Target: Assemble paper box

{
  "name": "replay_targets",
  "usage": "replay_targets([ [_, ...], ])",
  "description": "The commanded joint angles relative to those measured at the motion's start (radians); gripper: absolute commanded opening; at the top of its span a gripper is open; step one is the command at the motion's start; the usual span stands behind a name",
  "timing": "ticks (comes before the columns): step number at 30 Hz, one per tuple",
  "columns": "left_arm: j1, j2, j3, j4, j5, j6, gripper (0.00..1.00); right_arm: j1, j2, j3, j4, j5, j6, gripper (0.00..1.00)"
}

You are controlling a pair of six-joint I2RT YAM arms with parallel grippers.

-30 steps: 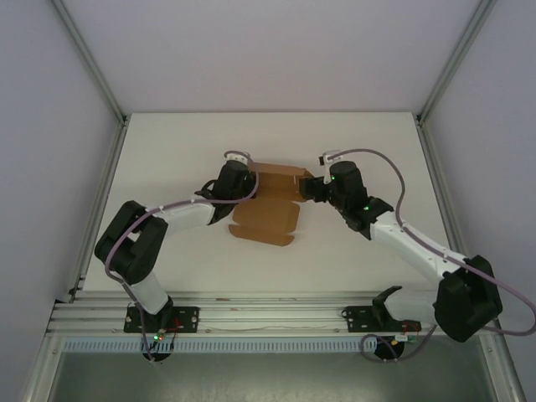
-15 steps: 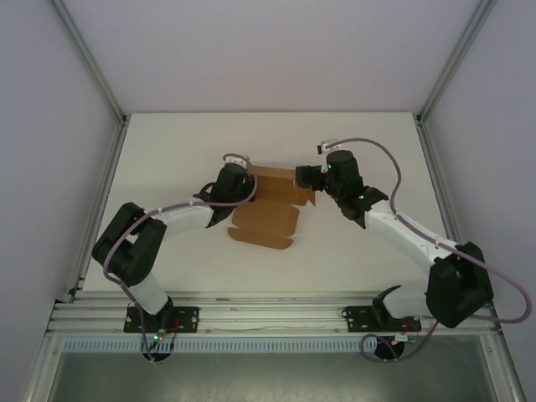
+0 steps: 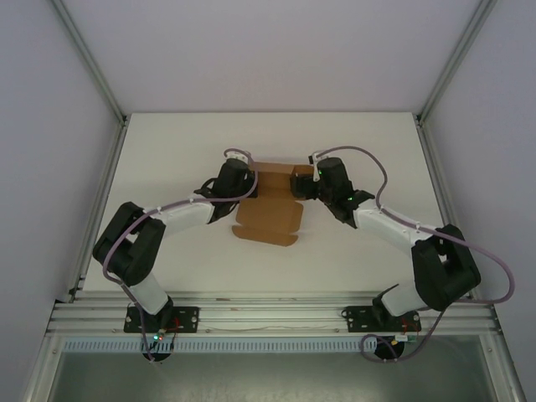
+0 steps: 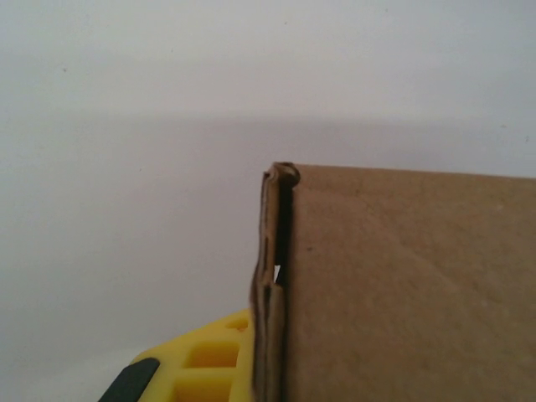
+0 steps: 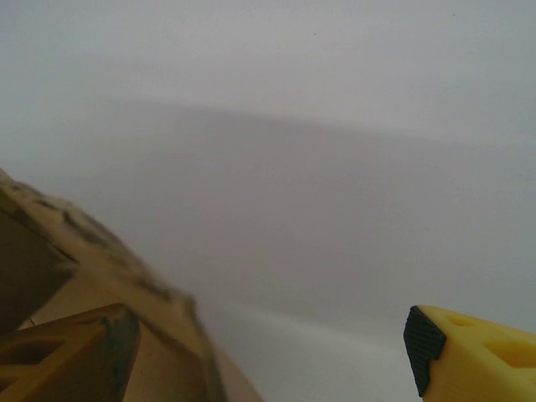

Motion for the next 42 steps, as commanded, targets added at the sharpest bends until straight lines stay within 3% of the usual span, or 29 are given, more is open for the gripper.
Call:
replay_targets([
  [1, -0.011, 0.008, 0.019, 0.014, 0.036, -0.009, 0.00, 0.009, 0.008, -0.008, 0.103, 0.011, 0.048, 0.82],
  [6, -0.014, 0.009, 0.027, -0.016, -0.023, -0.017, 0.00, 0.011, -0.025, -0.023, 0.126, 0.116, 0.093, 0.84],
  [20, -0.014, -0.011, 0.042, -0.056, -0.071, -0.025, 0.00, 0.005, -0.226, -0.191, -0.204, 0.319, 0.251, 0.90],
  [31, -0.013, 0.001, 0.045, -0.049, -0.050, -0.026, 0.00, -0.008, -0.107, -0.162, -0.116, 0.251, 0.244, 0.89],
  [42, -0.014, 0.029, 0.063, -0.049, -0.010, -0.024, 0.00, -0.003, -0.095, -0.121, 0.005, 0.158, 0.170, 0.88],
])
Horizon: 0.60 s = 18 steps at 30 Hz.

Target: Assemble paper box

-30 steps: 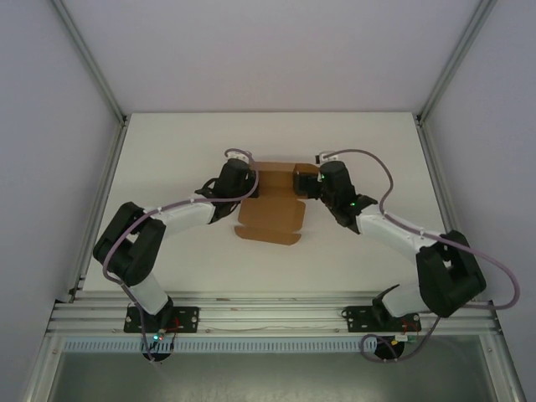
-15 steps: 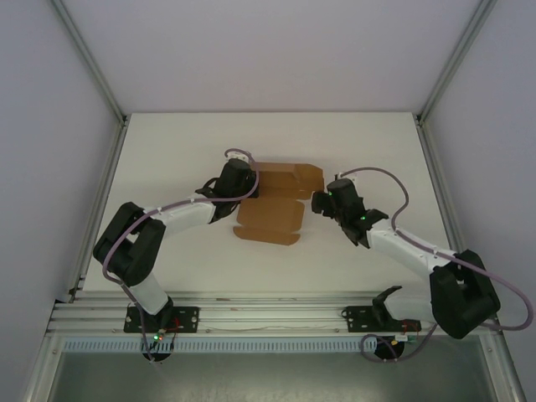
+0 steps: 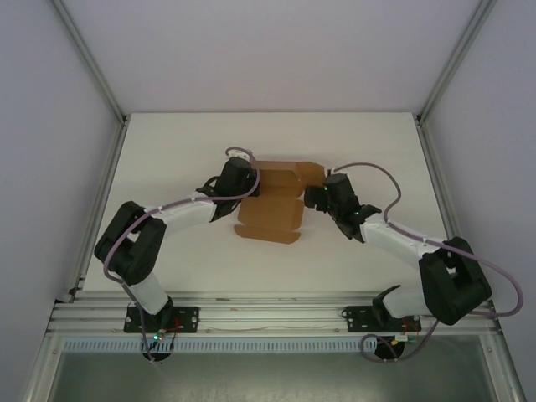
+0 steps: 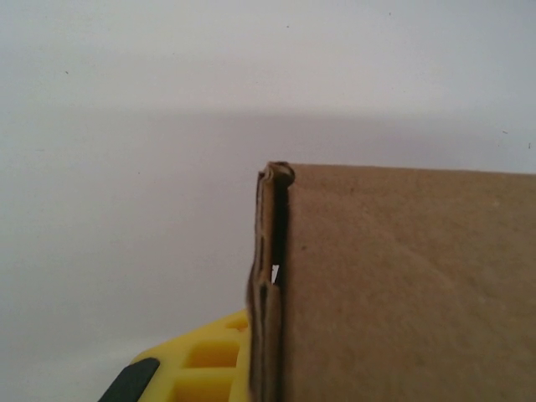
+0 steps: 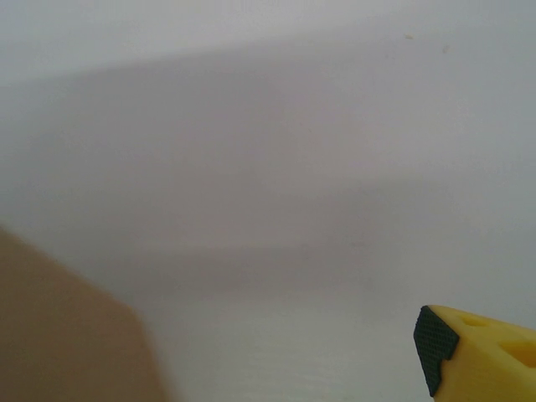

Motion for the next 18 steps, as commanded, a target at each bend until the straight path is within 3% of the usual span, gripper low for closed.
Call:
replay_targets([
  [1, -0.002, 0.020, 0.031, -0.015, 0.029, -0.008, 0.00, 0.003, 0.014, 0.036, 0.065, -0.020, -0.043, 0.88],
  [7, -0.002, 0.031, 0.041, -0.016, 0.050, -0.019, 0.00, 0.020, 0.088, 0.078, 0.159, -0.073, -0.056, 0.88],
  [13, -0.002, 0.026, 0.035, -0.006, 0.062, -0.030, 0.00, 0.057, 0.173, 0.119, 0.166, 0.016, -0.079, 0.88],
  [18, -0.002, 0.023, 0.018, 0.011, 0.042, -0.029, 0.00, 0.057, 0.083, 0.072, 0.157, 0.007, -0.073, 0.89],
])
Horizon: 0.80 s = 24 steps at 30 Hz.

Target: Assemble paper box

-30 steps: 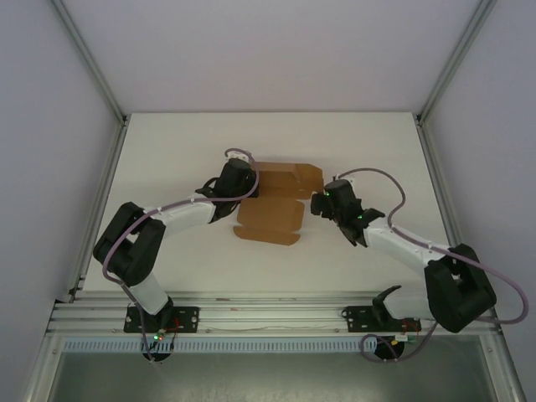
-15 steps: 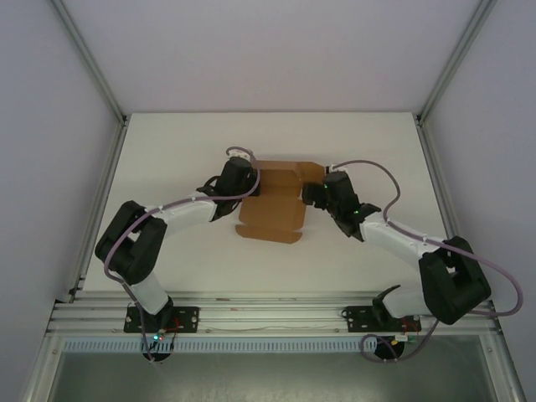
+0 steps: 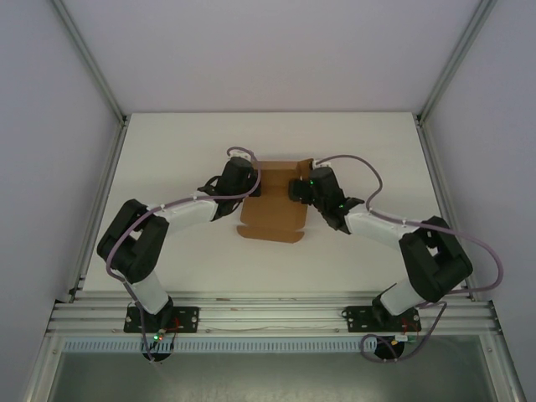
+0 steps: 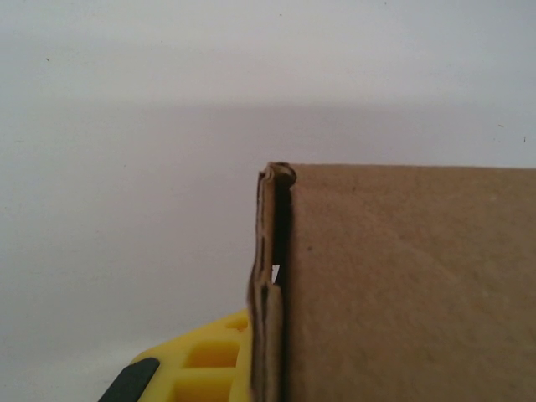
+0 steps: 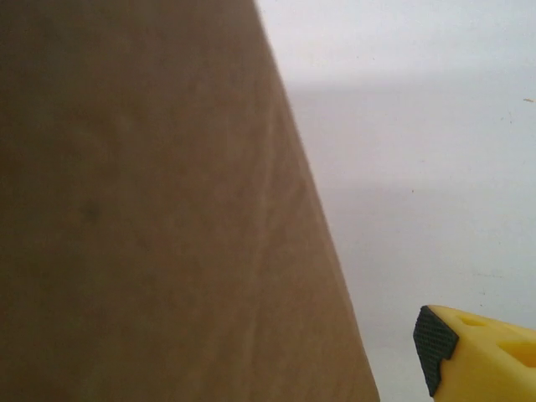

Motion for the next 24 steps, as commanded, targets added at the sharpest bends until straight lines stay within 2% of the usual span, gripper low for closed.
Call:
replay_targets([
  [1, -0.002, 0.006, 0.010, 0.008, 0.008, -0.018, 0.00, 0.003, -0.113, -0.035, 0.001, 0.025, -0.018, 0.89],
  [6, -0.002, 0.000, 0.009, 0.004, -0.001, -0.005, 0.00, -0.022, -0.334, -0.120, -0.095, -0.036, -0.080, 0.90],
  [10, 0.000, -0.010, 0.000, 0.016, 0.006, 0.017, 0.00, -0.155, -0.514, -0.156, -0.182, -0.256, -0.145, 0.90],
  [13, 0.000, -0.009, -0.001, 0.016, 0.011, 0.019, 0.00, -0.249, -0.590, -0.154, -0.219, -0.401, -0.180, 0.90],
  [15, 0.000, -0.008, 0.000, 0.015, 0.015, 0.019, 0.00, -0.309, -0.586, -0.142, -0.235, -0.483, -0.177, 0.85],
  [18, 0.001, -0.010, -0.001, 0.016, 0.026, 0.025, 0.00, -0.408, -0.503, -0.103, -0.256, -0.647, -0.166, 0.81],
  [20, 0.000, -0.011, -0.001, 0.016, 0.031, 0.028, 0.00, -0.430, -0.427, -0.085, -0.259, -0.770, -0.250, 0.75],
  [24, 0.000, -0.012, 0.000, 0.020, 0.051, 0.029, 0.00, -0.432, -0.307, -0.023, -0.294, -0.903, -0.416, 0.60],
])
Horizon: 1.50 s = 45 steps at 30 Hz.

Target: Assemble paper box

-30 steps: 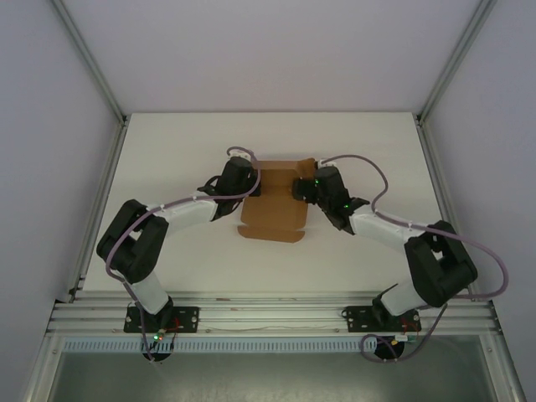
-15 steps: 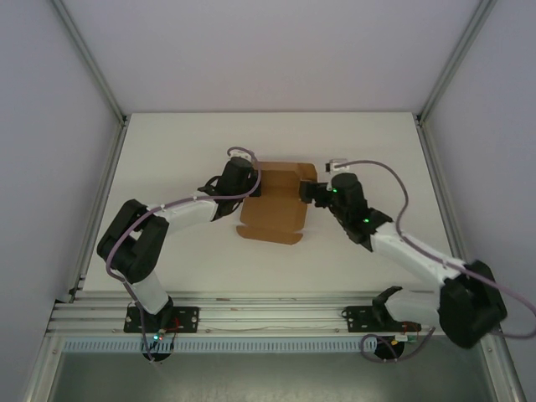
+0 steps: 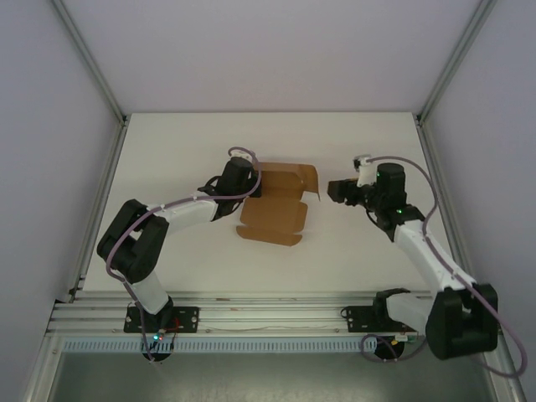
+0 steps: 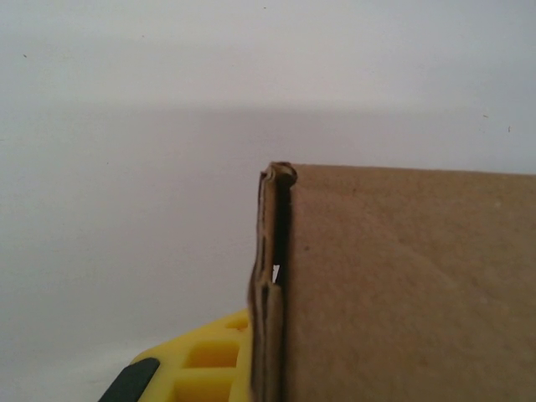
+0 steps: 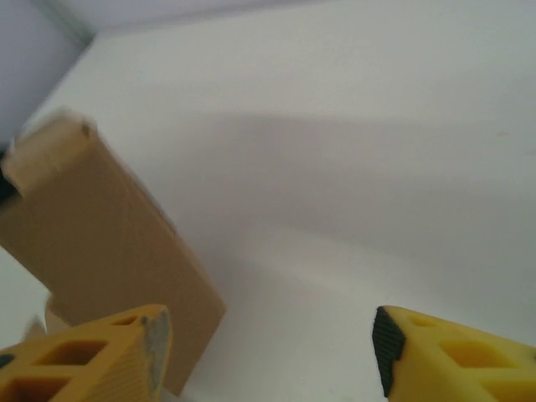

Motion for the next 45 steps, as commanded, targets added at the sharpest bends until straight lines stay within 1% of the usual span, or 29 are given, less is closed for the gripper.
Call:
replay_targets([
  [1, 0.000, -0.013, 0.000, 0.023, 0.026, 0.018, 0.00, -0.001, 0.063, 0.072, -0.050, -0.231, -0.172, 0.60],
  [4, 0.001, -0.011, -0.002, 0.027, 0.040, 0.023, 0.00, 0.000, 0.121, 0.109, -0.035, -0.305, -0.239, 0.61],
  [8, 0.001, -0.012, -0.001, 0.027, 0.046, 0.026, 0.00, 0.004, 0.186, 0.162, -0.044, -0.310, -0.254, 0.61],
  [13, 0.000, -0.002, 0.011, 0.021, 0.054, 0.024, 0.00, 0.044, 0.271, 0.260, -0.193, -0.343, -0.341, 0.56],
  [16, 0.000, 0.002, 0.021, 0.013, 0.052, 0.019, 0.00, 0.098, 0.310, 0.309, -0.243, -0.297, -0.362, 0.50],
  [20, 0.000, 0.003, 0.028, 0.001, 0.044, 0.013, 0.00, 0.175, 0.353, 0.344, -0.226, -0.159, -0.303, 0.43],
  [22, -0.002, 0.003, 0.031, -0.012, 0.025, 0.007, 0.00, 0.211, 0.367, 0.347, -0.166, -0.039, -0.222, 0.40],
  [24, -0.002, 0.002, 0.033, -0.025, 0.000, -0.002, 0.00, 0.255, 0.379, 0.347, -0.106, 0.123, -0.126, 0.40],
  [26, -0.003, 0.004, 0.040, -0.040, -0.025, -0.008, 0.00, 0.303, 0.396, 0.353, -0.066, 0.303, -0.046, 0.36],
  [30, -0.009, 0.009, 0.056, -0.064, -0.036, -0.016, 0.00, 0.384, 0.433, 0.369, -0.017, 0.588, 0.075, 0.32],
  [33, -0.013, 0.012, 0.056, -0.061, -0.030, -0.019, 0.00, 0.411, 0.470, 0.371, 0.033, 0.685, 0.138, 0.31],
  [35, -0.016, 0.015, 0.064, -0.068, -0.031, -0.027, 0.00, 0.432, 0.496, 0.389, 0.040, 0.786, 0.168, 0.24],
  [36, -0.018, 0.017, 0.069, -0.075, -0.030, -0.032, 0.00, 0.445, 0.516, 0.405, 0.033, 0.862, 0.184, 0.21],
  [37, -0.020, 0.019, 0.073, -0.079, -0.032, -0.037, 0.00, 0.456, 0.533, 0.420, 0.023, 0.939, 0.206, 0.15],
  [40, -0.025, 0.026, 0.086, -0.094, -0.039, -0.060, 0.00, 0.472, 0.596, 0.490, -0.061, 1.158, 0.289, 0.07],
  [42, -0.028, 0.032, 0.100, -0.118, -0.058, -0.084, 0.00, 0.472, 0.643, 0.548, -0.160, 1.279, 0.369, 0.04],
  [45, -0.028, 0.036, 0.113, -0.141, -0.084, -0.115, 0.00, 0.472, 0.704, 0.597, -0.268, 1.447, 0.451, 0.03],
])
